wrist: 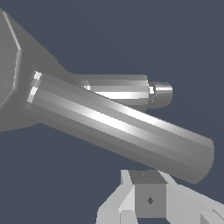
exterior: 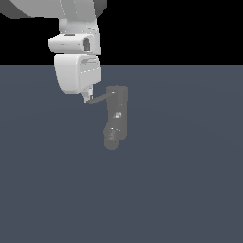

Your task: Turn on the faucet by rotating a designated handle.

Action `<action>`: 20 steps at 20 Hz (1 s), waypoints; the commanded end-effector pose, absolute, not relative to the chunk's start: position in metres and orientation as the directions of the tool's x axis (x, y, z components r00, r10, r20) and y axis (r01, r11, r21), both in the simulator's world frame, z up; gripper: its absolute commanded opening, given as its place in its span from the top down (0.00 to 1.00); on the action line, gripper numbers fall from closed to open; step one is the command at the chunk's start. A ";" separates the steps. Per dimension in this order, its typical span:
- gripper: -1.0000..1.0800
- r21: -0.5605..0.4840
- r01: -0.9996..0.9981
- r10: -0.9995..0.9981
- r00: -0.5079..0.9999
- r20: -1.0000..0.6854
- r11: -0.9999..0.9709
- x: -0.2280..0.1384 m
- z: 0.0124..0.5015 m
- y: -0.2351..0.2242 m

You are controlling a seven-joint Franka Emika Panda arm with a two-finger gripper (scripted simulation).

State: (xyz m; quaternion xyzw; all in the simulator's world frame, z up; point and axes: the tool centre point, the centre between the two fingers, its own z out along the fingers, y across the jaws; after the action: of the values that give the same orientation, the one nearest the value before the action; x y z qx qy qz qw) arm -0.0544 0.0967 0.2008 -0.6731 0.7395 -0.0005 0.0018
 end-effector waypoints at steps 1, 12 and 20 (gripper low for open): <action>1.00 -0.001 -0.995 -0.995 -0.095 0.000 0.095 -0.062 0.201 0.090; 1.00 -0.001 -0.996 -0.996 -0.089 -0.002 0.089 -0.079 0.201 0.074; 1.00 -0.001 -0.996 -0.996 -0.090 -0.001 0.090 -0.083 0.201 0.031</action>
State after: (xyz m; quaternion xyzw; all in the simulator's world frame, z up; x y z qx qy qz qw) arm -0.0828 0.0476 0.2009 -0.6801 0.7331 0.0006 0.0008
